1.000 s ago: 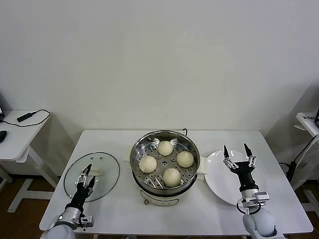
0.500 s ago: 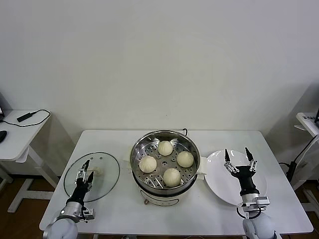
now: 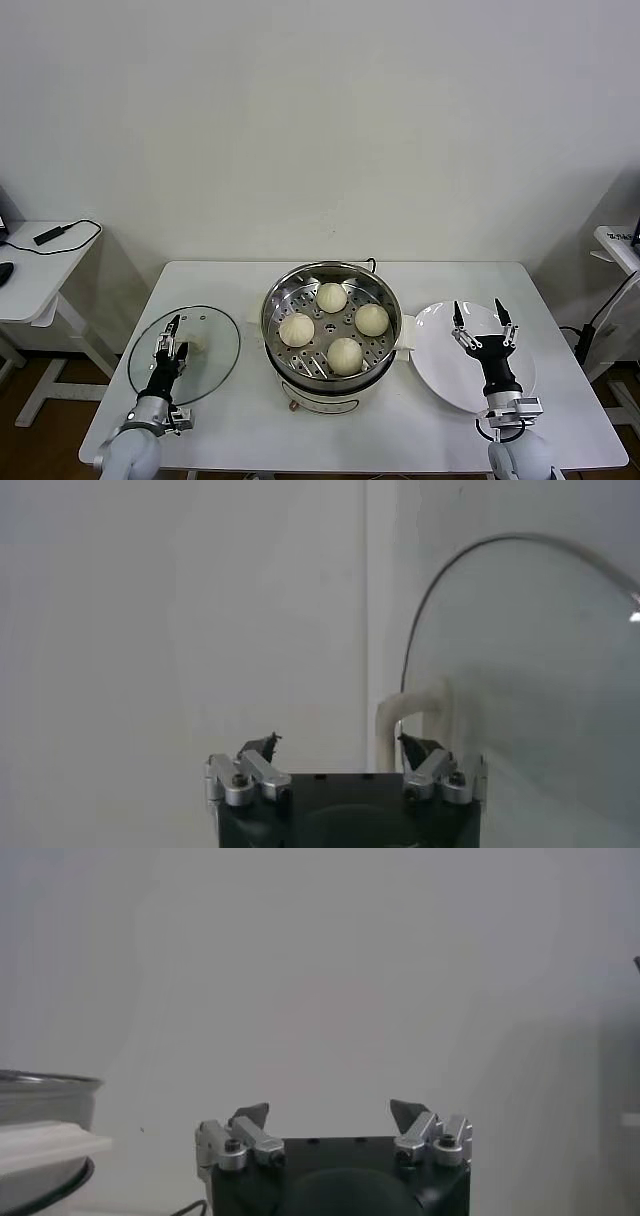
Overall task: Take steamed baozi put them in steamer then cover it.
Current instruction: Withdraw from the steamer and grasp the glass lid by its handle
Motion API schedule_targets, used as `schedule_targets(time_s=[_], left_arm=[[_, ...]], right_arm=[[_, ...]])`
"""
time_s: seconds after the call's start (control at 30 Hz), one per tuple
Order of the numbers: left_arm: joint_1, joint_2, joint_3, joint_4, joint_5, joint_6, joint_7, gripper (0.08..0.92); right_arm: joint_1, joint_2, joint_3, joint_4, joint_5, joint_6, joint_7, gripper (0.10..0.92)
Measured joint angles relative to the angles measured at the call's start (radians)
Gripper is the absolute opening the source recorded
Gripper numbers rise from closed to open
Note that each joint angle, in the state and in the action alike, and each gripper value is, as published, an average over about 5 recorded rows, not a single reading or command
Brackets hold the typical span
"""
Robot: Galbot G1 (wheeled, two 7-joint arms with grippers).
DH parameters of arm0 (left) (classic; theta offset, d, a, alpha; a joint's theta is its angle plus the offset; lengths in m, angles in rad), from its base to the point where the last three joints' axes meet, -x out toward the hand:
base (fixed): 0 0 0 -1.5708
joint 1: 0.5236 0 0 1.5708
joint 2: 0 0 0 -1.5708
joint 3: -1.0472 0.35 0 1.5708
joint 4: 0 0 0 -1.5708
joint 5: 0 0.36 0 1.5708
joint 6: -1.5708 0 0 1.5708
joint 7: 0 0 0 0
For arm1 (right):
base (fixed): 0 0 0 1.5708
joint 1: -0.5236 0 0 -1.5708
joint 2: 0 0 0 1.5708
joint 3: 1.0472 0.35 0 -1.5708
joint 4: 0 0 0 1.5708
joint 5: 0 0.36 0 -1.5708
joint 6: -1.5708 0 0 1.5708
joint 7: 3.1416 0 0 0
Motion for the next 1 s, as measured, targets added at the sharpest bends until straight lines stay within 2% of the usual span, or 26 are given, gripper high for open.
schedule_targets(time_s=[0.13, 0.23, 0.83, 0.9, 1.0], left_arm=[[-0.014, -0.002, 0.004, 0.014, 0.004, 0.003, -0.001, 0.822], [-0.024, -0.002, 0.008, 0.027, 0.007, 0.005, -0.001, 0.786], [-0.046, 0.001, 0.013, 0.088, 0.000, 0.001, 0.016, 0.271], [-0.047, 0.002, 0.014, 0.089, -0.006, -0.002, 0.019, 0.223], [-0.047, 0.004, 0.014, 0.087, -0.016, -0.005, 0.023, 0.194]], right_arm=[[-0.001, 0.003, 0.003, 0.000, -0.002, 0.002, 0.000, 0.823], [-0.003, 0.005, 0.005, 0.000, -0.003, 0.003, 0.000, 0.823], [-0.001, 0.011, 0.003, 0.005, -0.020, 0.003, 0.001, 0.823], [-0.001, 0.012, 0.003, 0.006, -0.022, 0.004, 0.001, 0.823], [-0.002, 0.013, 0.002, 0.008, -0.024, 0.007, 0.001, 0.823]])
